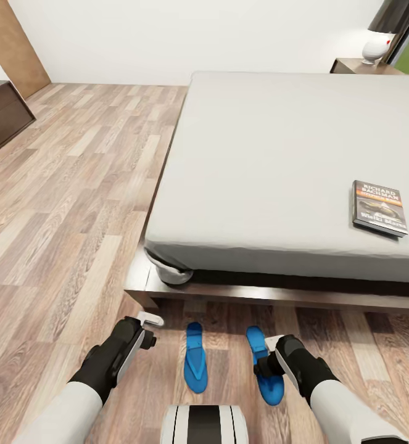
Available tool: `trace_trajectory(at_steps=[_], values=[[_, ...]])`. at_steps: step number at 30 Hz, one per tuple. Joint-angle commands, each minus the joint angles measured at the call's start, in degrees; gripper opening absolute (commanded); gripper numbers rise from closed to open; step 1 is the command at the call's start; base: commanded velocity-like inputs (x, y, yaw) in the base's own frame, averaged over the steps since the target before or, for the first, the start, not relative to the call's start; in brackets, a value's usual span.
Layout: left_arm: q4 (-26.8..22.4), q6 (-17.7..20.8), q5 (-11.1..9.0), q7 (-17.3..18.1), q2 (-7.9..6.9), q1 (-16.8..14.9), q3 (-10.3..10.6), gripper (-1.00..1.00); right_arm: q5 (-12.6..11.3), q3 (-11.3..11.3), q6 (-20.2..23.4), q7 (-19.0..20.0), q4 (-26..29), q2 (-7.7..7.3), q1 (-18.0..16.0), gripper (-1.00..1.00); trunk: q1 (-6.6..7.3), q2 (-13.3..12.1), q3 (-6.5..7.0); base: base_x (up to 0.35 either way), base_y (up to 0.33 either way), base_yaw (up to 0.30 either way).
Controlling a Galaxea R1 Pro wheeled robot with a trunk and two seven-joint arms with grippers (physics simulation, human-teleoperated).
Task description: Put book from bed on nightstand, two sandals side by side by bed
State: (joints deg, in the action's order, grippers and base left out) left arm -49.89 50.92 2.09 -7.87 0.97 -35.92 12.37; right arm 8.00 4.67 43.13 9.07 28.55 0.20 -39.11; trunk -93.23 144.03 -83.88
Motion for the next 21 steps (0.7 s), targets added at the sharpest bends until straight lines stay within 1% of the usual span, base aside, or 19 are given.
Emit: trace_trajectory(at_steps=[1, 5, 11, 15, 19, 21], values=[[0.0, 0.2, 0.2, 0.0, -0.01, 0.0, 0.1, 1.0, 0.6, 0.1, 0.3, 0.4, 0.1, -0.02, 0.0, -1.0, 0.01, 0.0, -0.04, 0.0, 0.165, 0.0], [0.0, 0.2, 0.2, 0.0, -0.01, 0.0, 0.1, 1.0, 0.6, 0.1, 0.3, 0.4, 0.1, 0.0, 0.0, -1.0, 0.01, 0.0, -0.04, 0.0, 0.18, 0.0], [0.0, 0.2, 0.2, 0.0, -0.01, 0.0, 0.1, 1.0, 0.6, 0.1, 0.3, 0.4, 0.1, 0.03, 0.0, -1.0, 0.01, 0.0, -0.04, 0.016, 0.269, 0.0], [0.0, 0.1, 0.2, 0.0, -0.01, 0.0, 0.1, 1.0, 0.6, 0.1, 0.3, 0.4, 0.1, -0.01, 0.0, -1.0, 0.01, 0.0, -0.04, 0.014, 0.173, 0.0], [0.0, 0.0, 0.2, 0.0, 0.01, 0.0, 0.1, 1.0, 0.6, 0.1, 0.3, 0.4, 0.1, -0.02, 0.0, -1.0, 0.01, 0.0, -0.04, 0.066, 0.258, 0.0], [0.0, 0.0, 0.3, 0.0, 0.0, 0.0, 0.2, 1.0, 0.6, 0.1, 0.3, 0.4, 0.1, -0.02, 0.0, -1.0, 0.01, 0.0, -0.04, 0.045, 0.144, 0.0]])
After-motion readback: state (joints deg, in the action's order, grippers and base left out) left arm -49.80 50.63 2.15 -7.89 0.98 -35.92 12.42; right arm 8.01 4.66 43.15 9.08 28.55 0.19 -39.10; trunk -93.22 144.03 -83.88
